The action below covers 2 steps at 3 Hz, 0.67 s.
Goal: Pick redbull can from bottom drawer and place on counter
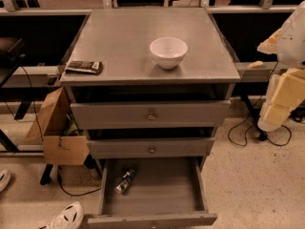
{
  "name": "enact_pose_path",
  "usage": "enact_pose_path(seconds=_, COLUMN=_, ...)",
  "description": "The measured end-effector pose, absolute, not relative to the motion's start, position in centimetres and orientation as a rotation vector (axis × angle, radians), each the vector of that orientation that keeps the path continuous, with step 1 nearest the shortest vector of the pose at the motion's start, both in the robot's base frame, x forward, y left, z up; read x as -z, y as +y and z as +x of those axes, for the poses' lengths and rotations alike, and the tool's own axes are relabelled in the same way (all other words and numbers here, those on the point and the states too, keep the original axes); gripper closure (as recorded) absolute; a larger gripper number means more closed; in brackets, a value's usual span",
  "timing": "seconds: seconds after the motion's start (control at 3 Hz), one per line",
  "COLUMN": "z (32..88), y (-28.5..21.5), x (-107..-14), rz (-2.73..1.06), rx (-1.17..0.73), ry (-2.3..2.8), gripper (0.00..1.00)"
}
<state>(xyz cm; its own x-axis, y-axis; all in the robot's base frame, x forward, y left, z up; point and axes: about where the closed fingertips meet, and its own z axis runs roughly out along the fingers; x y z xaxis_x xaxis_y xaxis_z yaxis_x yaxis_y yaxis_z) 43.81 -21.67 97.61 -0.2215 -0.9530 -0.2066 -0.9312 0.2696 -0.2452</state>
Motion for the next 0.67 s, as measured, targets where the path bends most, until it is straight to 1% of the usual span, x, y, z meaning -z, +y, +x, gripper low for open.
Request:
enact_pose_path(seconds=0.33, z=43.81, y=-21.66, x=-97.61, rz=-1.725, rx=0.098, ry=2.232, gripper=0.0)
enact_pose_path(seconds=0.67, z=43.84, y=-21.17, x=-97.21, rz=-1.679, rx=0.052, ry=2.276, gripper=0.0)
